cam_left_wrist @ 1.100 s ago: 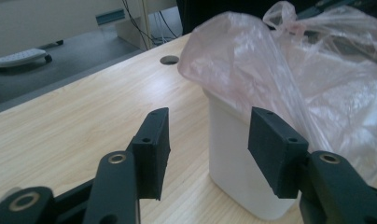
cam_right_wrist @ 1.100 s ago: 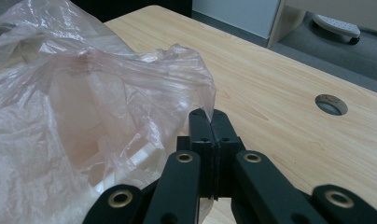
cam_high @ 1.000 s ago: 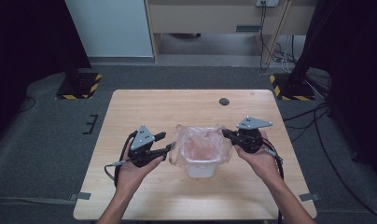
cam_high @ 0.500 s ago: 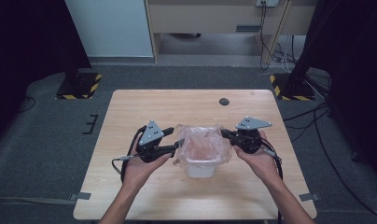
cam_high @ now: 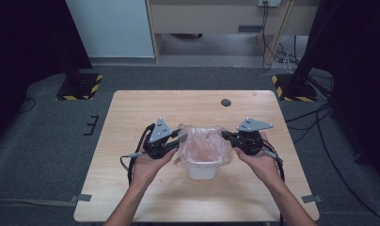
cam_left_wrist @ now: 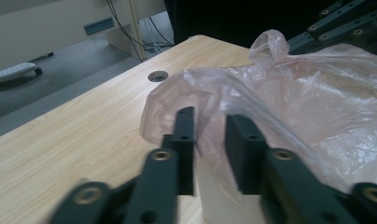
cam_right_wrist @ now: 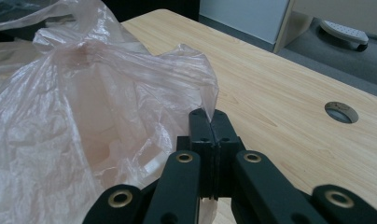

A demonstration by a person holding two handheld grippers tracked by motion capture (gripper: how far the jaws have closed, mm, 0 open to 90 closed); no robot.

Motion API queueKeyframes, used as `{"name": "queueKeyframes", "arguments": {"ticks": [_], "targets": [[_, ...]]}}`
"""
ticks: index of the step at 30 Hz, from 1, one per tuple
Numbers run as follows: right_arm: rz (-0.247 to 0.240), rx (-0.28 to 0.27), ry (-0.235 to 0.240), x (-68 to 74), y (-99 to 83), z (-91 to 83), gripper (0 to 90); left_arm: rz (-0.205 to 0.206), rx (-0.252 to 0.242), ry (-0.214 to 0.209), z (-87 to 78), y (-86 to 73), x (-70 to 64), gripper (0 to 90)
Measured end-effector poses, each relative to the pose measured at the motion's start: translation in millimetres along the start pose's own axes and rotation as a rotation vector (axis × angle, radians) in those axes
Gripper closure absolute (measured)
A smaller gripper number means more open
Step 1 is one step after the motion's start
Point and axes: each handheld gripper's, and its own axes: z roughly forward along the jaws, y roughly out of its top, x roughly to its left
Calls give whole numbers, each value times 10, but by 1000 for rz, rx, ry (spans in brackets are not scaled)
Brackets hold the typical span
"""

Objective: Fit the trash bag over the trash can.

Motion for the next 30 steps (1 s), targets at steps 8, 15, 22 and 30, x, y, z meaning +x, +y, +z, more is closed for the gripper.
{"name": "queueKeyframes", "arguments": {"ticks": [8, 15, 22, 30], "targets": [[0, 0, -11, 0, -3, -12, 900, -103, 32, 60, 83, 8, 41, 900], [10, 5, -25, -52, -47, -25, 900, -179, 38, 57, 147, -41, 109, 900], [3, 23, -33, -58, -93, 6, 900, -277, 69, 15, 254, -173, 178, 900], [4, 62, -38, -56, -162, 68, 900, -285, 113, -2, 321, -274, 161, 900]]}}
